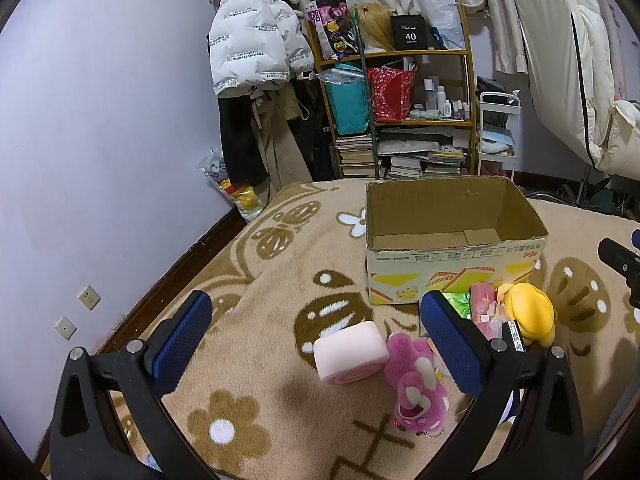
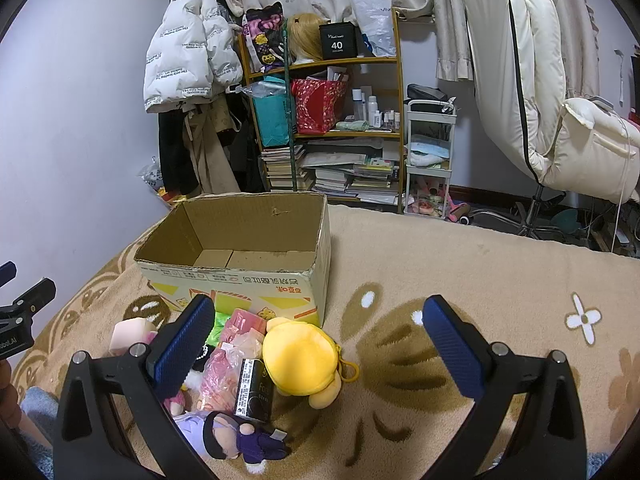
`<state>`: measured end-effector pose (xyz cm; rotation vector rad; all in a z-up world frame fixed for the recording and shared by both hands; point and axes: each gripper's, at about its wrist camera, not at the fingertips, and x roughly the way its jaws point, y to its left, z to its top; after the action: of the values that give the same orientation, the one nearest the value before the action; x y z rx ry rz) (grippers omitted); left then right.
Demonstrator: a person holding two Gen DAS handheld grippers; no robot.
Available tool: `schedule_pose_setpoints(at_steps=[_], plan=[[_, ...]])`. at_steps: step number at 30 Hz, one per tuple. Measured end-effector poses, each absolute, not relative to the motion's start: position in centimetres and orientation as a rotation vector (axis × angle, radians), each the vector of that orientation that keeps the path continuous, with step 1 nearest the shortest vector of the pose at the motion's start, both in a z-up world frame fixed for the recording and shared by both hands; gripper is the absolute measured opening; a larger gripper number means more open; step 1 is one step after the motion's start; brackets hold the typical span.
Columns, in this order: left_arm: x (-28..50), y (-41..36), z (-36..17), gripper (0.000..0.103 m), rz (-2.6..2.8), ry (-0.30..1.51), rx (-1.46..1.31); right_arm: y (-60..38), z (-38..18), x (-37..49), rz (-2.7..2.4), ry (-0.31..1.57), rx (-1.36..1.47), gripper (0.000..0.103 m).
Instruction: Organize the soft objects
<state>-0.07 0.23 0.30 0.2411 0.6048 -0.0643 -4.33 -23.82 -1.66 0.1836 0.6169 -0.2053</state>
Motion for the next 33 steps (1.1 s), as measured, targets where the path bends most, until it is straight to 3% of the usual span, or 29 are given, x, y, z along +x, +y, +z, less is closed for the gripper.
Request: schedule_pose_setpoints(at_steps=[33], plan=[[-0.3, 0.7, -0.8, 0.103, -0.068, 0.622, 0.252, -23.6, -1.5, -4.4, -0.198, 0.607, 0.163, 0.103]])
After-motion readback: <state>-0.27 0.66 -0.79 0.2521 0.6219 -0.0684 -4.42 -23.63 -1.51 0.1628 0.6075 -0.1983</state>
